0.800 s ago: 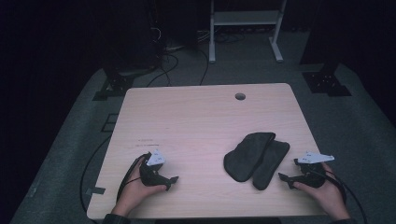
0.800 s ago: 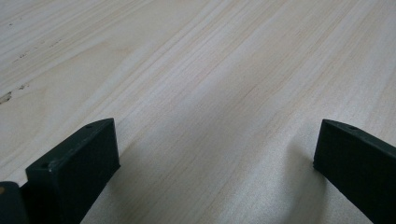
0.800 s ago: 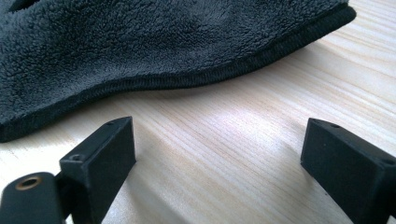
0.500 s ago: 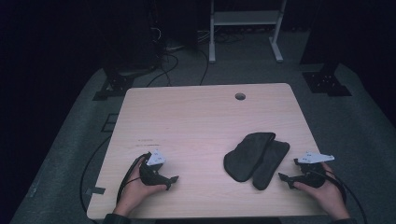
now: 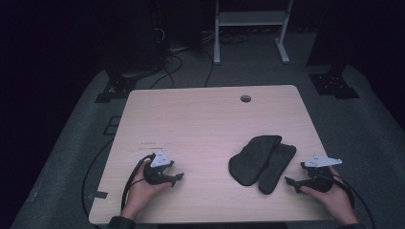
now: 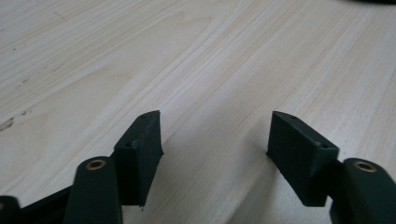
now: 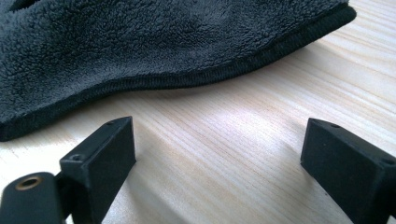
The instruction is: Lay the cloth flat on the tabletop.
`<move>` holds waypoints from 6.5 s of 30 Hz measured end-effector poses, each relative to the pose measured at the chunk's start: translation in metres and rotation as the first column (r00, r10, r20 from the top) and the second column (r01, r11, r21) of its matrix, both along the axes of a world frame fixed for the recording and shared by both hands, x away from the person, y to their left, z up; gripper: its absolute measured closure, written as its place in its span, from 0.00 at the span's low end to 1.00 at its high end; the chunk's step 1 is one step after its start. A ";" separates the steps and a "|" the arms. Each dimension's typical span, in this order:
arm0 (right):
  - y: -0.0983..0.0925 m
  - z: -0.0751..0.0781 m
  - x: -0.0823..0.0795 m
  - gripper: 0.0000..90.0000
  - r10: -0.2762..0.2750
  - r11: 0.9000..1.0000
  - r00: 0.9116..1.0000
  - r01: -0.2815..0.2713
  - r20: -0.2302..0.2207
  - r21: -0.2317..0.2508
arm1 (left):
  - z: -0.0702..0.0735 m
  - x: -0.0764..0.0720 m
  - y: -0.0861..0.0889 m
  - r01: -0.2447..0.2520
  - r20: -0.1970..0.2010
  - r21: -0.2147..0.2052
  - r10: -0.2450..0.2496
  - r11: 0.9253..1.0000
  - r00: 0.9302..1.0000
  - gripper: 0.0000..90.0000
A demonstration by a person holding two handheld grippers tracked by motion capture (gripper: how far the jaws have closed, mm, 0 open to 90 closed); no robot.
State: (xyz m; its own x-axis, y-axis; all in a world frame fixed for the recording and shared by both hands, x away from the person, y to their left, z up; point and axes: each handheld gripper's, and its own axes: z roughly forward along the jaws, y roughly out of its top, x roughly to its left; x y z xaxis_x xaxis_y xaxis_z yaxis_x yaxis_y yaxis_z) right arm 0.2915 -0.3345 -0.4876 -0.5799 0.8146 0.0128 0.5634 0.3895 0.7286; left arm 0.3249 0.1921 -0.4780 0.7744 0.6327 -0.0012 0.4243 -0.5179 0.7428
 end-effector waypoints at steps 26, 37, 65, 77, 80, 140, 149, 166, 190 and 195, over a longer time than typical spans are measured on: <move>0.000 0.000 0.000 0.10 0.003 1.000 1.000 -0.003 0.001 0.000 | 0.033 0.026 -0.075 0.149 -0.015 -0.090 -0.151 0.985 0.988 0.44; 0.001 0.000 0.001 0.10 0.005 1.000 1.000 -0.005 0.001 -0.002 | 0.042 0.036 -0.122 0.236 0.012 -0.098 -0.236 0.967 0.972 0.45; 0.001 0.000 0.002 0.10 0.010 1.000 1.000 -0.010 0.002 -0.001 | 0.009 -0.004 -0.206 0.455 -0.052 -0.041 -0.457 0.890 0.888 0.56; 0.001 0.000 0.002 0.10 0.010 1.000 1.000 -0.010 0.001 -0.001 | 0.004 -0.002 -0.211 0.378 -0.053 -0.003 -0.377 0.926 0.925 0.89; 0.001 0.000 0.002 0.10 0.009 1.000 1.000 -0.009 0.000 0.000 | 0.006 -0.003 -0.208 0.369 -0.079 -0.046 -0.372 0.928 0.925 0.93; 0.030 0.025 -0.009 0.45 0.118 0.977 0.991 -0.128 0.071 0.171 | 0.031 0.012 -0.026 -0.059 -0.014 -0.082 0.058 0.995 0.998 0.44; 0.074 0.031 -0.016 0.44 0.287 0.931 0.953 -0.302 0.098 0.207 | 0.033 -0.001 -0.066 0.066 0.001 -0.096 -0.066 0.993 0.998 0.46; 0.139 0.015 -0.031 0.54 0.521 0.852 0.853 -0.522 0.036 0.039 | 0.026 -0.007 -0.101 0.165 0.002 -0.084 -0.165 0.983 0.986 0.48; 0.134 0.008 -0.030 0.90 0.462 0.887 0.887 -0.462 0.020 -0.010 | 0.012 -0.005 -0.171 0.286 0.005 0.052 -0.287 0.957 0.958 0.50; 0.133 0.008 -0.030 0.90 0.463 0.886 0.886 -0.463 0.018 -0.008 | 0.009 0.000 -0.177 0.255 0.007 0.096 -0.257 0.962 0.966 0.65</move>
State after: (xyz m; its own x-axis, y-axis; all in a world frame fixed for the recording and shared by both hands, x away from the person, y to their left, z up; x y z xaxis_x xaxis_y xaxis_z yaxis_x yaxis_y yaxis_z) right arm 0.2618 -0.2011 -0.4793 -0.8912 0.4535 -0.0039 0.3046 0.6050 0.7356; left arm 0.3246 0.0150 -0.4694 0.9099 0.4097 0.0650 0.2544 -0.6749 0.6927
